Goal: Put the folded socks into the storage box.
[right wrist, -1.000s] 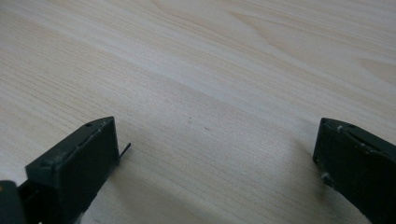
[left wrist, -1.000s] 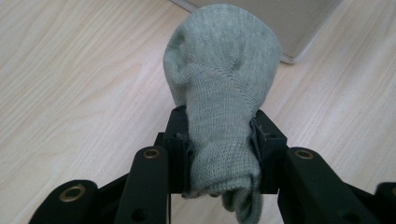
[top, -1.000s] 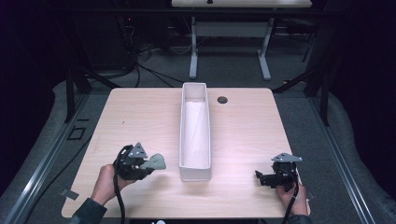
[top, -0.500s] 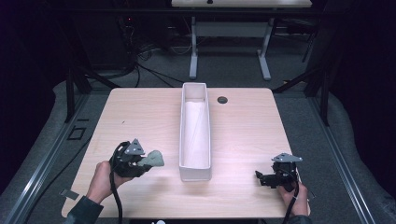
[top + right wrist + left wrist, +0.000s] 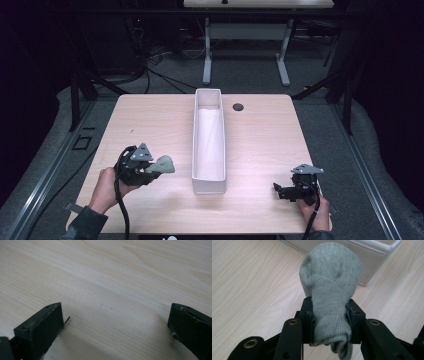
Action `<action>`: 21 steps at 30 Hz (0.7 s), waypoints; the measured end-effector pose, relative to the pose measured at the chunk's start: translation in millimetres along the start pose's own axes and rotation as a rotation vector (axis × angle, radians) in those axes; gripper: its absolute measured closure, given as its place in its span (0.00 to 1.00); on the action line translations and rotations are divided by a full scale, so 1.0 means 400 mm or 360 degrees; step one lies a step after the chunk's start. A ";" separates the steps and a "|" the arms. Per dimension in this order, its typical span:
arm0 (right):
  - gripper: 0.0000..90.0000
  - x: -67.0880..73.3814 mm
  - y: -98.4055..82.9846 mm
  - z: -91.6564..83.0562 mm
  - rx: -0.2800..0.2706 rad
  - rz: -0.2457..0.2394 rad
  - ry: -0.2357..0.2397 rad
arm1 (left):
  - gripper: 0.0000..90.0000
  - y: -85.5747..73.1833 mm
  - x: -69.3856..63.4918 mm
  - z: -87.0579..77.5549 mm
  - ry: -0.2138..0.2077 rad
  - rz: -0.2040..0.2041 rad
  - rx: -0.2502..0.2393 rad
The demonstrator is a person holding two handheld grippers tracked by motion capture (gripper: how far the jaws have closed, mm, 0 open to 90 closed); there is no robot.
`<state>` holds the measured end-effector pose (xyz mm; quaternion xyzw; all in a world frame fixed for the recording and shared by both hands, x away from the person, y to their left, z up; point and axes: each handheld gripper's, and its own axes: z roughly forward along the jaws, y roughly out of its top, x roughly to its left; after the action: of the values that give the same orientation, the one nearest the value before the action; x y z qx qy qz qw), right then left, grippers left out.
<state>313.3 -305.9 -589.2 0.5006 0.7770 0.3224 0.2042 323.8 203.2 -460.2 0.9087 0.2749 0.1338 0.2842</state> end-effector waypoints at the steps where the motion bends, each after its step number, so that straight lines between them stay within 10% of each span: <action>1: 0.00 0.000 0.000 0.000 0.0000 0.0000 0.0000 | 0.73 0.002 0.000 -0.002 0.0004 -0.0001 -0.0001; 21: 0.00 0.000 0.000 0.000 0.0001 -0.0002 0.0002 | 0.73 0.052 0.007 -0.049 0.0033 0.0046 -0.0032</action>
<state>313.5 -306.0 -589.2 0.5000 0.7775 0.3224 0.2038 327.1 199.2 -431.8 0.9083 0.2632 0.1501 0.2884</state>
